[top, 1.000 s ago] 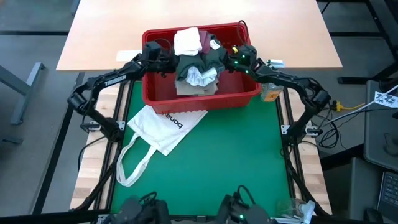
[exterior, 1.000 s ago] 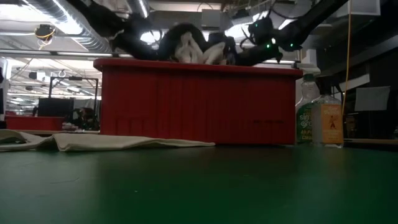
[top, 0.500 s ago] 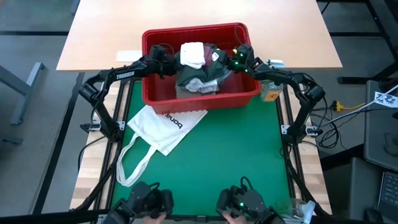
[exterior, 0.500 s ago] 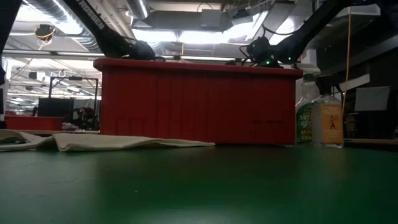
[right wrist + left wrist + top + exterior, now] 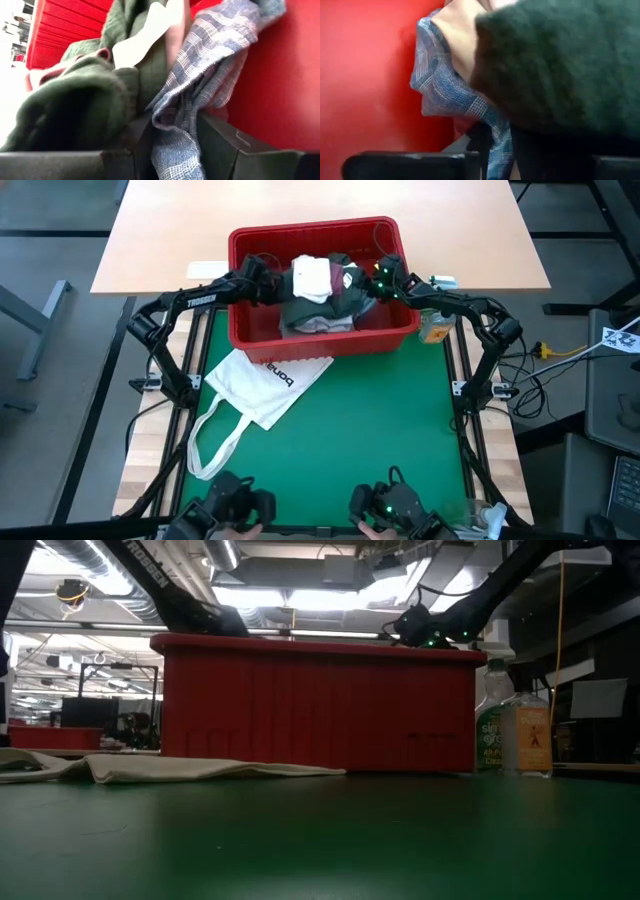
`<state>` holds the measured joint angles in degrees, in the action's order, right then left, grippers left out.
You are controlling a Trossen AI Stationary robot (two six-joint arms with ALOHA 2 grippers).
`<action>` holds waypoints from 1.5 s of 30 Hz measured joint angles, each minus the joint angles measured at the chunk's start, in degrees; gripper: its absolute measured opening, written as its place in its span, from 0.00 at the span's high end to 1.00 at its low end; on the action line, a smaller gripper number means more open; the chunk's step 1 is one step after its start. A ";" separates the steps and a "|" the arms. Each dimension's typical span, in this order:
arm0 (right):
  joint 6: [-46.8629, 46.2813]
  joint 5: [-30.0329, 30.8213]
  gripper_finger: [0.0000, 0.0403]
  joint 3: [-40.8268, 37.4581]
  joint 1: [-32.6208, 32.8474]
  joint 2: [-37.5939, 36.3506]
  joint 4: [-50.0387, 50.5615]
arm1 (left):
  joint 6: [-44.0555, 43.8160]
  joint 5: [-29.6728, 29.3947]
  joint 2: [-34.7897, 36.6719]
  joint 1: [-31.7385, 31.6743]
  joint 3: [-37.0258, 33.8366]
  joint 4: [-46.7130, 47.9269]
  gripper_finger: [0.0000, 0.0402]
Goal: Fold Laundry from Bin
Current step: Put the folded clothes into the red bin
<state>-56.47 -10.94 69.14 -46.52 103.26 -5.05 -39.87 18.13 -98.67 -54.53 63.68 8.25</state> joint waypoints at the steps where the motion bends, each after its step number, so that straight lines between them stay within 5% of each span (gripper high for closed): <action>1: 0.00 0.07 0.63 0.00 0.00 0.00 0.32 | 1.01 0.00 0.00 -0.22 0.00 0.70 0.82; 7: 2.34 1.30 0.63 0.00 -0.60 0.00 1.85 | 8.01 0.21 -0.12 -2.44 0.00 4.12 0.77; 33: 9.86 -1.58 0.63 -0.02 -4.69 -0.22 2.05 | 6.99 1.67 1.90 -4.34 -0.07 6.03 0.78; 45: 10.25 2.34 0.63 -0.04 -5.14 -2.85 -2.43 | 7.03 2.34 7.08 -4.34 -0.07 5.64 0.78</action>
<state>-46.22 -8.60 69.10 -51.66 100.42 -7.49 -32.84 20.47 -91.59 -58.87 63.61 13.89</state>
